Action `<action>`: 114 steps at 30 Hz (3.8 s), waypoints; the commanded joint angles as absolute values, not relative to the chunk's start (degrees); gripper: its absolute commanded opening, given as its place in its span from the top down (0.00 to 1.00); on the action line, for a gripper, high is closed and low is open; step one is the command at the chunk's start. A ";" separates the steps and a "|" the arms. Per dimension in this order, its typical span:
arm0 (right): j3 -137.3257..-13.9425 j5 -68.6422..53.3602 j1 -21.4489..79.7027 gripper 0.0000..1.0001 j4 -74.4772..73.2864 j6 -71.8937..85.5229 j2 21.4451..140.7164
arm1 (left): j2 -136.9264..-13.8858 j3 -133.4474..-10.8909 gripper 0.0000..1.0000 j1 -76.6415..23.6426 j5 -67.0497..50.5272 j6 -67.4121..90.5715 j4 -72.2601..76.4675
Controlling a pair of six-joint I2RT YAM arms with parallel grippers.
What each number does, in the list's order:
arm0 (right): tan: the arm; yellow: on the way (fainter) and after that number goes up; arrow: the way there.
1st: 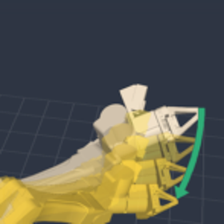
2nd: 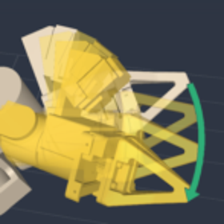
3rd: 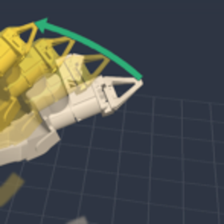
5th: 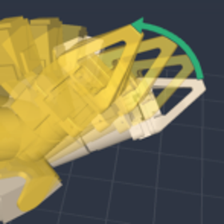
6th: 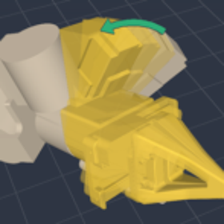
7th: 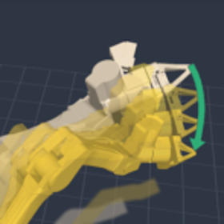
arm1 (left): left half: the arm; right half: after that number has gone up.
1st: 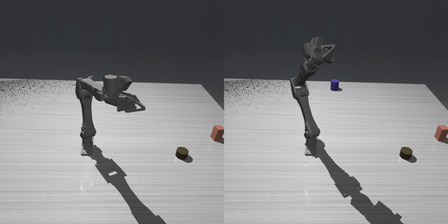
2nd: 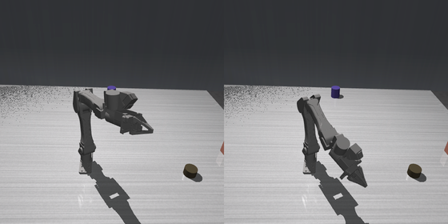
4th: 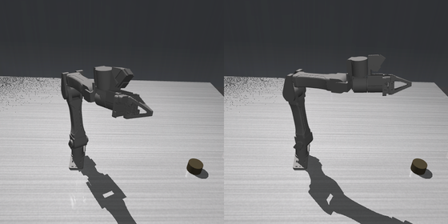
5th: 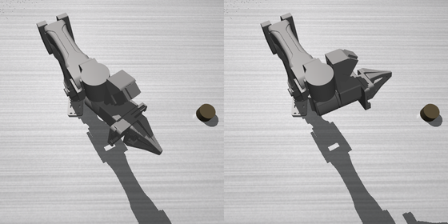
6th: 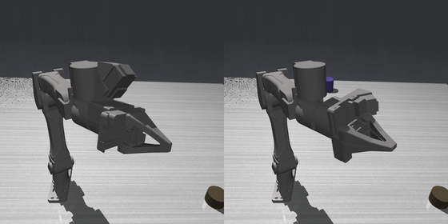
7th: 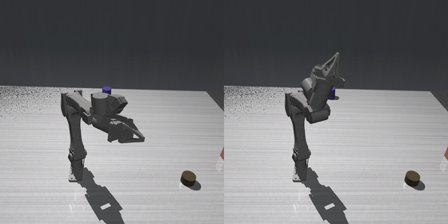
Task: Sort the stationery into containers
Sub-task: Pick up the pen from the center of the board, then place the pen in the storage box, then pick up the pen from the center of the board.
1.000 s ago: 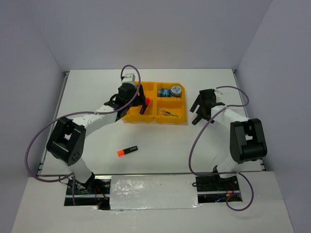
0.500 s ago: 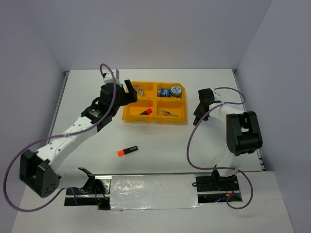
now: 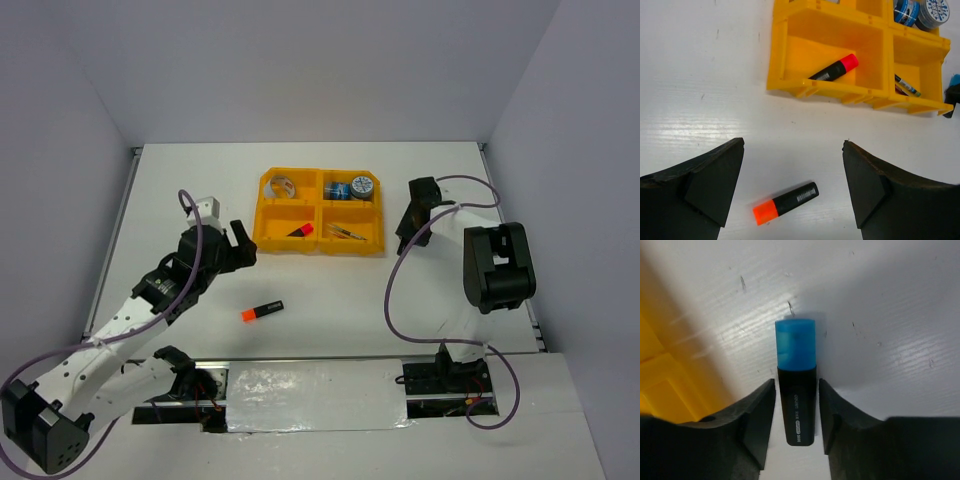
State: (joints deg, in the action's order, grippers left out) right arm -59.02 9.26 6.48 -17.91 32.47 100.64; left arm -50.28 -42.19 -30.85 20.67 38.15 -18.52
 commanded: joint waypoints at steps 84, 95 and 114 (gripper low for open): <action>-59.78 -10.98 40.17 0.00 -14.33 4.04 50.40 | -69.34 -31.81 0.21 -46.14 18.55 39.47 -16.61; -59.94 -8.79 40.25 0.00 -22.67 6.94 36.92 | -73.82 -33.05 0.41 -51.06 21.18 44.47 -19.95; -60.82 -8.26 40.17 0.00 -26.37 5.89 32.17 | -66.72 -48.34 1.00 -58.62 28.21 35.45 -20.41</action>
State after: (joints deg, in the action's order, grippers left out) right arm -58.63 -8.71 39.99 -25.87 6.55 31.16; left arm -70.24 -44.73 -58.50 24.80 42.89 -25.36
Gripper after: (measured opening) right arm 0.994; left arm 0.429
